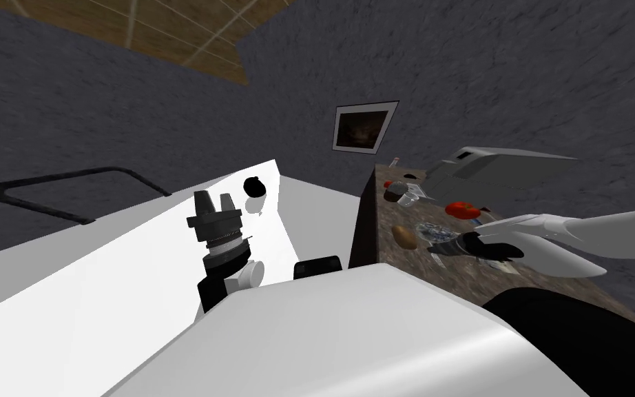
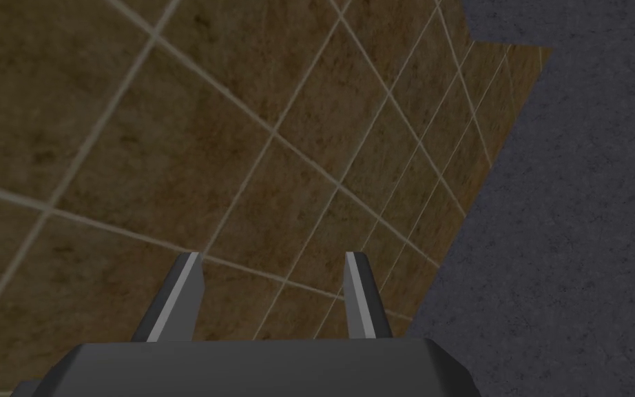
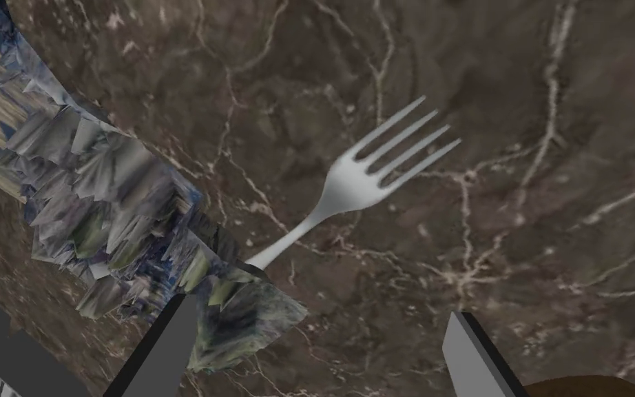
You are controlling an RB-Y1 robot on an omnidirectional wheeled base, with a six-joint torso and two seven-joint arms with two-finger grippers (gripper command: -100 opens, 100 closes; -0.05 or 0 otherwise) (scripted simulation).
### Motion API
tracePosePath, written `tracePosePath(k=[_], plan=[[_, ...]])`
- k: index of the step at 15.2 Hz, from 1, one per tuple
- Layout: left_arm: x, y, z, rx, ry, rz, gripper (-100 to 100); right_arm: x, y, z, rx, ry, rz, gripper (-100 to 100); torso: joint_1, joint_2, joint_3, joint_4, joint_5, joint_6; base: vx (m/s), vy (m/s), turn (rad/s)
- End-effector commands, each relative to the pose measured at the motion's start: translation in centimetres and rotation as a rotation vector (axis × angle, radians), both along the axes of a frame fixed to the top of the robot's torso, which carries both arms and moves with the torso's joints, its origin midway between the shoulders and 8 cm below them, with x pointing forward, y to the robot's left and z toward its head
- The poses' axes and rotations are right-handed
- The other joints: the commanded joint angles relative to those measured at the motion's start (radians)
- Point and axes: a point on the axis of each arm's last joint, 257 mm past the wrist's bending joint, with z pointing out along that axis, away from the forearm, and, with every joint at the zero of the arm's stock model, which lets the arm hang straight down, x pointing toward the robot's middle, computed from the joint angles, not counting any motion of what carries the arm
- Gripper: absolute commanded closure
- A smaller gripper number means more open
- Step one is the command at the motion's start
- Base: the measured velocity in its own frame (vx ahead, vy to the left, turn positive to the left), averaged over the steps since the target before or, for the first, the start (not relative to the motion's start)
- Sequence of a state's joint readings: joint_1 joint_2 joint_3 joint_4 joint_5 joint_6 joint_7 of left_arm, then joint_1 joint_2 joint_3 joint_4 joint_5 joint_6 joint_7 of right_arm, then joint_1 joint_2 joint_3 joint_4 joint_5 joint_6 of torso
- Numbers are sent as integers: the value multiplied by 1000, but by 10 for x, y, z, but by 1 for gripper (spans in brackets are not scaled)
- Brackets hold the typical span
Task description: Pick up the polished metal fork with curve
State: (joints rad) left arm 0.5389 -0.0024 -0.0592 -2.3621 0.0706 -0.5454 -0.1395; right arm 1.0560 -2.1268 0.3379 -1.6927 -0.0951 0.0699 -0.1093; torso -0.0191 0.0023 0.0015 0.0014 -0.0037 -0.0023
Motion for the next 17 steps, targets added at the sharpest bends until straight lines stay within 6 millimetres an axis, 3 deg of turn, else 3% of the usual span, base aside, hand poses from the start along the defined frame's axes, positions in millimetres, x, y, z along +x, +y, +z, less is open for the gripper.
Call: tracePosePath(k=[1,10,17], plan=[[0,0,0,0,0,0,0,1,-4,4,-49,56,112,-100,0,0,0,0,0,0,-133,-54,313],[0,0,0,0,0,0,0,8,-5,8,-136,179,393,-100,0,1,1,0,0,0,-135,-35,203],[0,0,0,0,0,0,0,20,7,6,-196,288,694,-100,-1,2,1,1,0,0,-150,-33,216]])
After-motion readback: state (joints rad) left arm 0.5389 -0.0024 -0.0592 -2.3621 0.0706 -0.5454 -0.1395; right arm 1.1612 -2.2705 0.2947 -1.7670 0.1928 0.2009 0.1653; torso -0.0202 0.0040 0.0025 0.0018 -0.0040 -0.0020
